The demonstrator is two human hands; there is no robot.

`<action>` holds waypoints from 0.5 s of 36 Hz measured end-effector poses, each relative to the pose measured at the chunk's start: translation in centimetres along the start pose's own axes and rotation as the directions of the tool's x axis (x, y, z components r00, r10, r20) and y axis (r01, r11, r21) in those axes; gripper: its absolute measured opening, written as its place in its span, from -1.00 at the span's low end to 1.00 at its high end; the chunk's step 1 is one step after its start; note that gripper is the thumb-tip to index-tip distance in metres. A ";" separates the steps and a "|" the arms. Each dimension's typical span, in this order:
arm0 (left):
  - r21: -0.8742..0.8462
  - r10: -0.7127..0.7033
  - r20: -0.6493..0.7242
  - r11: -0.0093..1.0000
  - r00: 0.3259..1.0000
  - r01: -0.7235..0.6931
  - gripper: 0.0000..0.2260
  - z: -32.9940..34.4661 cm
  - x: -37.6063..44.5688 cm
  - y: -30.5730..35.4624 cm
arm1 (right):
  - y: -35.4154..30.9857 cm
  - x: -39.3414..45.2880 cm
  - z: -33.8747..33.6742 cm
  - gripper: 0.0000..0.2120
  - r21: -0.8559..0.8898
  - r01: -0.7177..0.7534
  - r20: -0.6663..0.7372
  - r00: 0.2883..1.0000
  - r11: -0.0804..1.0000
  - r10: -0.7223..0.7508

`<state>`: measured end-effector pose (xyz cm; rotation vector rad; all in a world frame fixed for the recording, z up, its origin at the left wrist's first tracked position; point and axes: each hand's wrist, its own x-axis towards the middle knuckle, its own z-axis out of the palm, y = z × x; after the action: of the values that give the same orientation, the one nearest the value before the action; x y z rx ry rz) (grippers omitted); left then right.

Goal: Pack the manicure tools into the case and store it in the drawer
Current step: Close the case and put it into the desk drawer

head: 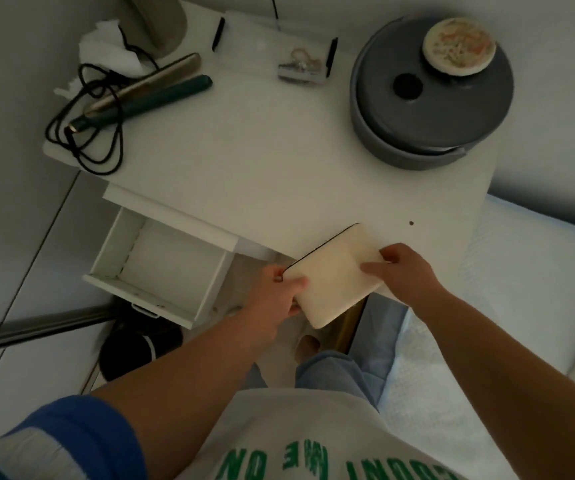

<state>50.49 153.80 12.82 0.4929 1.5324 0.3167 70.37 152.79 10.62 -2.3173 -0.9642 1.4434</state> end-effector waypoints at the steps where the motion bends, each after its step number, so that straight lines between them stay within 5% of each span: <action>1: -0.009 0.011 -0.015 1.000 1.000 -0.011 -0.71 -0.9 -0.3 0.0 | -0.2 -0.5 0.6 -0.53 0.005 -0.021 0.025 0.999 1.000 0.020; 10: -0.018 0.070 -0.154 0.997 0.986 -0.073 -0.70 -10.7 -0.8 0.0 | -2.4 -5.6 8.6 -0.63 0.036 -0.072 0.179 0.982 0.997 0.065; 18: 0.117 0.105 -0.098 0.989 0.990 -0.093 -0.70 -20.5 0.8 -0.1 | -6.5 -8.1 17.6 -0.69 0.039 -0.116 0.155 0.982 0.992 0.109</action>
<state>30.14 156.26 12.68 0.6515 1.6361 0.3386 50.10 150.11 11.24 -2.2877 -0.8384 1.6915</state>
